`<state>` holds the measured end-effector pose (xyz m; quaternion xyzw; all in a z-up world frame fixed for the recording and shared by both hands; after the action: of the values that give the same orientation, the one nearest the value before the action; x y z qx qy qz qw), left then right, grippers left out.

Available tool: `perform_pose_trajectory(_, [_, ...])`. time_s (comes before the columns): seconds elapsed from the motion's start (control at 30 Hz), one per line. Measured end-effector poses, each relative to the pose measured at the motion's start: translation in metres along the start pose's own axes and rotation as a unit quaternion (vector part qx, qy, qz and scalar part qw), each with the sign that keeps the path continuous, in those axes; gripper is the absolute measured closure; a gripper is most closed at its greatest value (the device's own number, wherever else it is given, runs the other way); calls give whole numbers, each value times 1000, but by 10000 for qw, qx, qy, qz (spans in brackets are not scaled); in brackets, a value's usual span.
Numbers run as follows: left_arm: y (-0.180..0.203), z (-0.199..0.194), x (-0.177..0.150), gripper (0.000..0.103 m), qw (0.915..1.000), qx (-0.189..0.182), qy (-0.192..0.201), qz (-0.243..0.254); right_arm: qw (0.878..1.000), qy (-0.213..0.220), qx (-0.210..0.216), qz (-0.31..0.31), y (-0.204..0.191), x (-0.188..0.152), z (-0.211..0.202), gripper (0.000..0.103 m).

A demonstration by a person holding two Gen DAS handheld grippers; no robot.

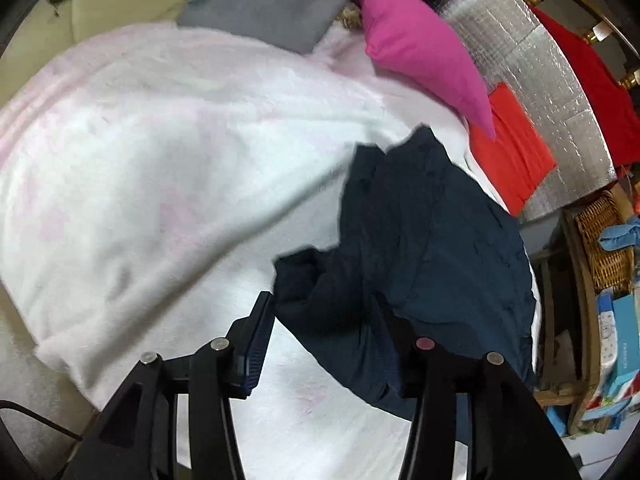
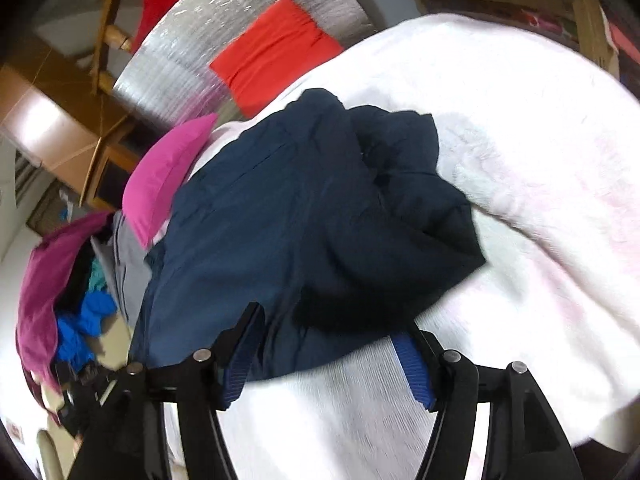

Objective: Fold large clothes

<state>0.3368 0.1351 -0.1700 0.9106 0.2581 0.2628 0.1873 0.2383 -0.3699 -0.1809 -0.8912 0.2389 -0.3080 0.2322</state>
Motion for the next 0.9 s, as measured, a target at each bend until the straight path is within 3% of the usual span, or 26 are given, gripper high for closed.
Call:
perform_pose_trajectory(0.17, [11, -39, 8, 42, 9893, 531, 1268, 495, 9987, 175, 51, -477, -24, 5, -33, 35])
perform_pose_trajectory(0.23, [18, -38, 7, 40, 9870, 451, 1369, 712, 9970, 342, 184, -663, -42, 14, -36, 35])
perform_pose_trajectory(0.37, [40, -8, -2, 40, 9859, 443, 1026, 1245, 9949, 434, 160, -902, -60, 36, -9, 35])
perform_pose_trajectory(0.43, [46, 10, -5, 40, 9855, 566, 798, 1386, 9973, 249, 151, -679, -55, 48, 18, 47])
perform_pose_trajectory(0.47, [47, 25, -5, 40, 9851, 735, 583, 1444, 9982, 150, 125, -566, -50, 49, 27, 59])
perform_pose_trajectory(0.53, [39, 41, -10, 39, 9843, 996, 209, 1442, 9995, -198, -98, -240, -33, 52, 53, 63])
perform_pose_trajectory(0.6, [31, 54, -10, 36, 9881, 922, -10, 1229, 9987, -457, -206, 79, -21, 51, 68, 73])
perform_pose_trajectory(0.67, [27, 57, -2, 35, 9922, 753, -54, 993, 9982, -481, -198, 287, -18, 53, 69, 73])
perform_pose_trajectory(0.8, [26, 48, 7, 36, 9953, 522, 147, 804, 9994, -122, -308, -34, -40, 56, 54, 72])
perform_pose_trajectory(0.9, [33, 38, 14, 36, 9952, 416, 441, 772, 9993, 36, -39, -373, -72, 62, 55, 72])
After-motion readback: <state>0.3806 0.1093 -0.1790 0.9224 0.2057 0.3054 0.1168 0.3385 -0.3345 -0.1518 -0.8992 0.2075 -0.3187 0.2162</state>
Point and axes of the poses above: each gripper's, at about its wrist camera, not at the fingertips, and z roughly the way its jaws point, y to its right, x to its top, the point moved 2 cm from there along z, roughly the way its jaws point, and after that the axes turned 1 degree about -y, right-handed, at the moved point
